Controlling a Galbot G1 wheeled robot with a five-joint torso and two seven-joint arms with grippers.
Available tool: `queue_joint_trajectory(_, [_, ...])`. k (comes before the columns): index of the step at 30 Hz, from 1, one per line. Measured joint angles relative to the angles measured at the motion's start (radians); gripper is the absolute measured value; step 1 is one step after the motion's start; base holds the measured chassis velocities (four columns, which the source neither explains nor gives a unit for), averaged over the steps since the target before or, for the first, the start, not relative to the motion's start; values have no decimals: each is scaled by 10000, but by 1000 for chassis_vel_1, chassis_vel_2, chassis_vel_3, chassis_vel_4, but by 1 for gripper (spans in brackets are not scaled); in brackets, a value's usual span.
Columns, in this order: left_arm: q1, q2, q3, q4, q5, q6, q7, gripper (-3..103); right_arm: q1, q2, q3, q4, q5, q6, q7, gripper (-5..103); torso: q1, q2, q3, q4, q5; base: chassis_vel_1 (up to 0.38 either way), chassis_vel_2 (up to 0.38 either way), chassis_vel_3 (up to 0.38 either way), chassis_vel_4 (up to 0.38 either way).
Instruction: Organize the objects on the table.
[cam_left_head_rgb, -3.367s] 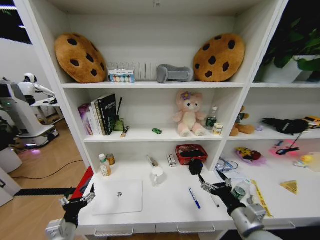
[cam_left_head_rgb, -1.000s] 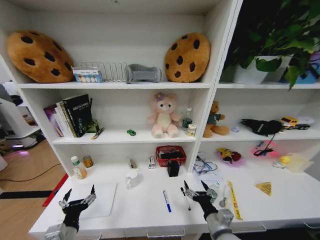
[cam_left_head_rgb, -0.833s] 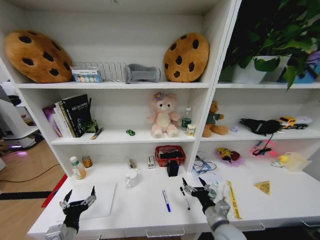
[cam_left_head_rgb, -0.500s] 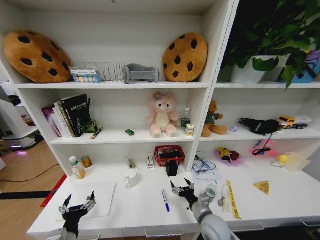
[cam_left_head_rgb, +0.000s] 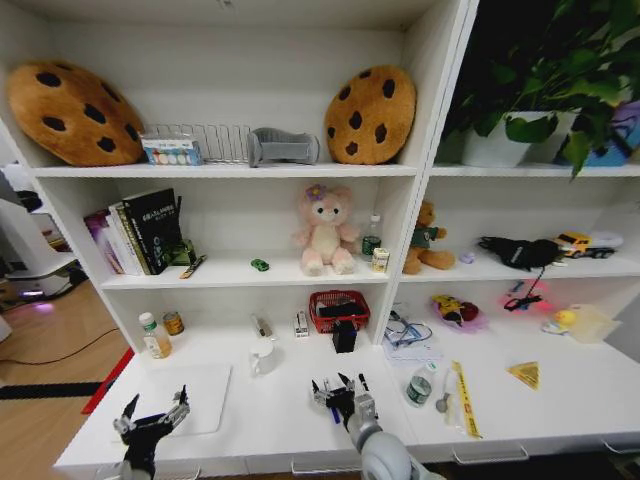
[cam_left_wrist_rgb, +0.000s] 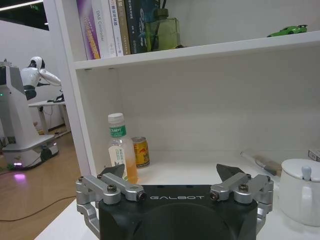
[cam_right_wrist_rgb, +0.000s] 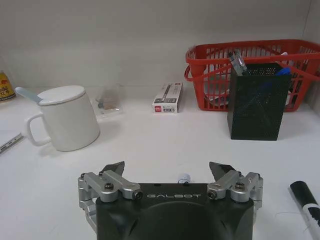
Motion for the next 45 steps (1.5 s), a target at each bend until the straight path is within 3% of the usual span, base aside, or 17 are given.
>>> queue_joint_trajectory(16, [6,-15,11,17,8,-54,74,103,-6,355,133,-351,231,-150,366,92,0,0,0,0,0,0,0,0,0])
queue_joint_trajectory(23, [3,-14,1,36,-19,-65,75,99,124,745,97,-706,289,-259,410,90,0,0,0,1,1,0,0,0,0])
queue_joint_trajectory(35, [-76,-1,31,126,-63,-57,55,101,267,684,41,-941,322,-450,574,84,0,0,-1,0,0,0,0,0,0])
queue_joint_trajectory(39, [-79,-13,41,136,-61,-56,54,100,289,700,28,-984,319,-446,590,73,-1,1,-1,-1,-1,0,0,0,0])
queue_joint_trajectory(41, [-79,-11,41,154,-60,-55,54,99,336,741,-11,-1028,328,-453,644,56,0,1,-1,-1,-1,0,0,0,0])
queue_joint_trajectory(45, [-93,-5,44,163,-61,-55,51,100,302,693,-42,-975,346,-473,659,50,0,1,-1,0,0,0,0,0,0])
